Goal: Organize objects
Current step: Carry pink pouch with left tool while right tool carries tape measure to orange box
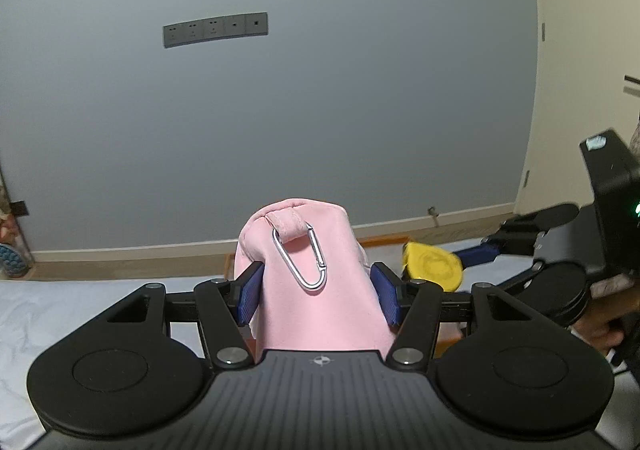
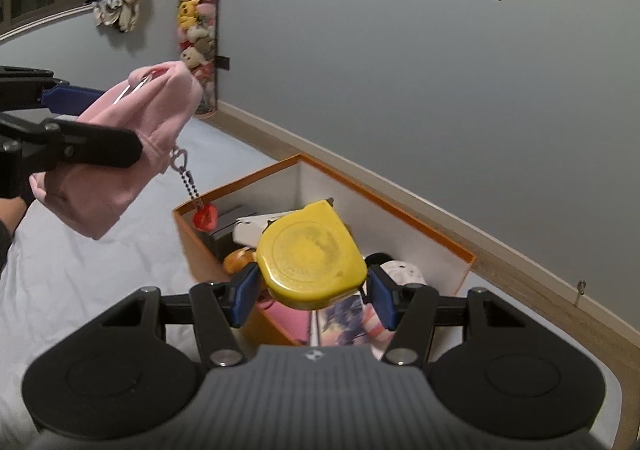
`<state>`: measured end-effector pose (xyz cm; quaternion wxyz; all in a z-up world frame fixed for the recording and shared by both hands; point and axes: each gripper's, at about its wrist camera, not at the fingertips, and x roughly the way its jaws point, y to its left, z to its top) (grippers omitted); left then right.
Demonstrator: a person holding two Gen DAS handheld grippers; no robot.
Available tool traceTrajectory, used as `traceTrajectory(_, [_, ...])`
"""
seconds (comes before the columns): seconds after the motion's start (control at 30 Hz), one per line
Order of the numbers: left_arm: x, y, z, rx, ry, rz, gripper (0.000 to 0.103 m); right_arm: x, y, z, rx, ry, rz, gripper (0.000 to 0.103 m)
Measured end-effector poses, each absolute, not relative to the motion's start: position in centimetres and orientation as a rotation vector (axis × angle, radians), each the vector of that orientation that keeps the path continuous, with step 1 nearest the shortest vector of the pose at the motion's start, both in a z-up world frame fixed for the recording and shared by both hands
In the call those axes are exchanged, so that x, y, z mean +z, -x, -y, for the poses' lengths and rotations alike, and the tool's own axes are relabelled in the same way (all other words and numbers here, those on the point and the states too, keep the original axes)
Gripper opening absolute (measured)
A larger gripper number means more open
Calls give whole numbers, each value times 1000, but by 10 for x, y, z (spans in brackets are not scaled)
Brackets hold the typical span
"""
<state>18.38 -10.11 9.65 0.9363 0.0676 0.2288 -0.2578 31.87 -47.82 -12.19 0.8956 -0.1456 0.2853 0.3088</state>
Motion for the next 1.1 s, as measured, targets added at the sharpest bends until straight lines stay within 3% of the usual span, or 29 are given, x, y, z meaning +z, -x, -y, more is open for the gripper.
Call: traceTrajectory(1.1, [-15, -259, 178, -560, -256, -671, 66, -225, -434, 471, 590, 300, -774, 60])
